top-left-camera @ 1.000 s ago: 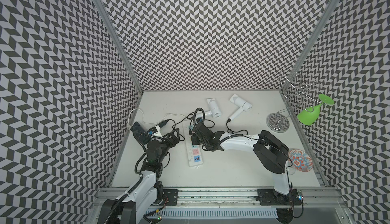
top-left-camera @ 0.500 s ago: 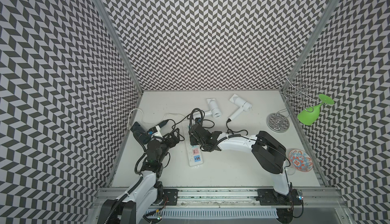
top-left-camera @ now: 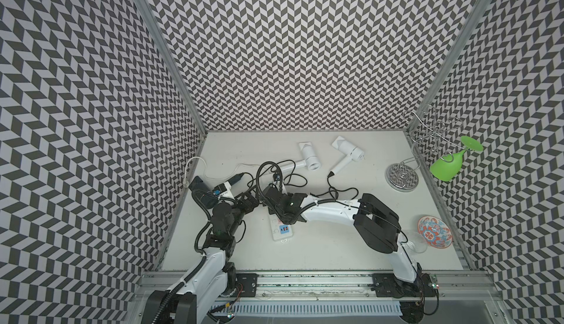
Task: Charge the blow dryers
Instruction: Insert the plug into the socket.
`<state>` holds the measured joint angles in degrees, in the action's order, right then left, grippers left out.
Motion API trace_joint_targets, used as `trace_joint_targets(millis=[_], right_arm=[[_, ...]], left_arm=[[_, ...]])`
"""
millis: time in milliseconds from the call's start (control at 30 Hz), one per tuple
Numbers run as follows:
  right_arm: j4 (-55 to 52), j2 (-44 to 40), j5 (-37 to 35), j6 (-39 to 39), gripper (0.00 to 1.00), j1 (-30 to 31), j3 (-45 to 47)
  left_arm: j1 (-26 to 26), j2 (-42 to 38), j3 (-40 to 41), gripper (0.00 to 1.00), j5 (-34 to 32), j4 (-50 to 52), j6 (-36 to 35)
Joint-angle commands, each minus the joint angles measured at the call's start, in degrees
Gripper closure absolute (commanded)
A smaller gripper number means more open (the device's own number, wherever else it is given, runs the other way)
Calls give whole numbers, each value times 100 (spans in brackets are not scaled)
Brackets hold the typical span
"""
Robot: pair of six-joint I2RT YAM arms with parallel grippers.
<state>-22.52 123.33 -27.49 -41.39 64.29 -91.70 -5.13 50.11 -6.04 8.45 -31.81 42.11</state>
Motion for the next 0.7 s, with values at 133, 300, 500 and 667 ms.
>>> trace_joint_targets(millis=[133, 300, 500, 667], right_arm=[[-585, 330, -432, 114, 100, 127, -367], [-846, 583, -441, 157, 100, 166, -643], [-1073, 874, -410, 186, 100, 213, -951], [-1199, 1050, -367, 119, 100, 237, -1104]], left_arm=[[383, 122, 129, 7, -100, 105, 310], [493, -7, 182, 7, -128, 173, 357], [504, -254, 213, 7, -299, 350, 343], [513, -276, 200, 7, -330, 393, 342]])
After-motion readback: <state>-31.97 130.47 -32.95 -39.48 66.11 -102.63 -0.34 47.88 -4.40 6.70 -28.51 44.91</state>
